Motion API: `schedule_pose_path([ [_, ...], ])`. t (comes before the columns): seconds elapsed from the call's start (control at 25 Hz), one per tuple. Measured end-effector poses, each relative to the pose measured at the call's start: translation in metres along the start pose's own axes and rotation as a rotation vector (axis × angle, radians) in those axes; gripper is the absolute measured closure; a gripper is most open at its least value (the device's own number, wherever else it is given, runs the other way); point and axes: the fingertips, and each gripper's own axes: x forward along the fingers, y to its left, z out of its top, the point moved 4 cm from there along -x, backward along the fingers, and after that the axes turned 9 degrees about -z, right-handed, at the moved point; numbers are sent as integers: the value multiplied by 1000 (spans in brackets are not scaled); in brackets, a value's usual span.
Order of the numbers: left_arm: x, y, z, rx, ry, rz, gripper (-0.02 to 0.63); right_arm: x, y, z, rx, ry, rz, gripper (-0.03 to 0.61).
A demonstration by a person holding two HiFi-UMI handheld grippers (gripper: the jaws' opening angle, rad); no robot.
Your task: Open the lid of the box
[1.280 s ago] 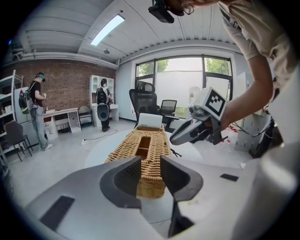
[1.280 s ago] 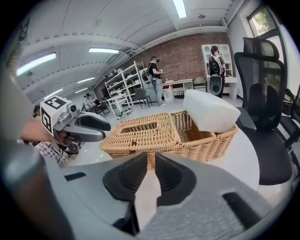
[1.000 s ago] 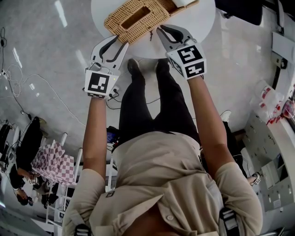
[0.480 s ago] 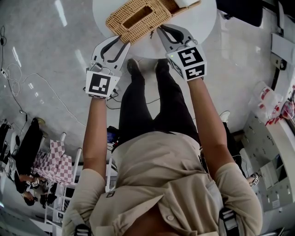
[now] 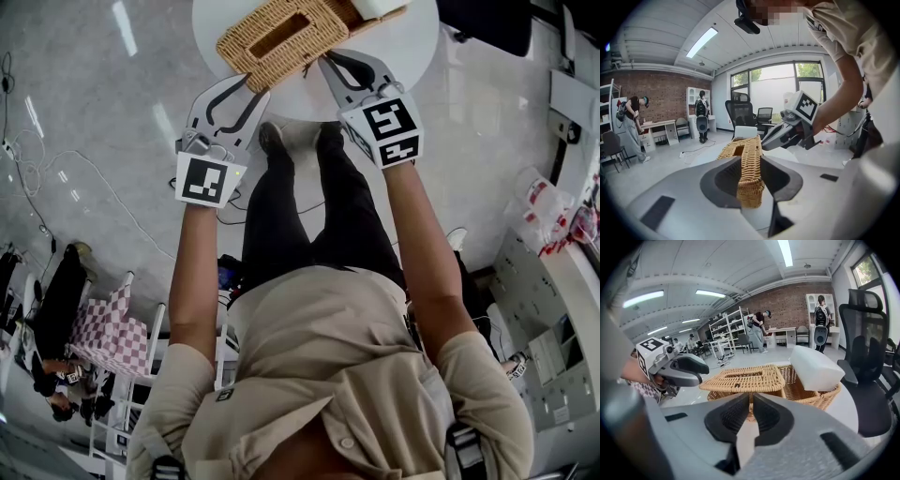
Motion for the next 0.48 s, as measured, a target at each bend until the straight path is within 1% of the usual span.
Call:
schedule_pose_path([
  [0.12, -2, -2, 3, 29, -3, 0, 514, -2, 0, 6, -7, -9, 0, 560],
  [0.28, -3, -2, 9, 77, 1, 20, 512, -5, 0, 13, -15, -19, 1, 560],
  [0.48, -3, -5, 18, 181, 11, 27, 505, -9, -2, 19, -18, -29, -2, 560],
])
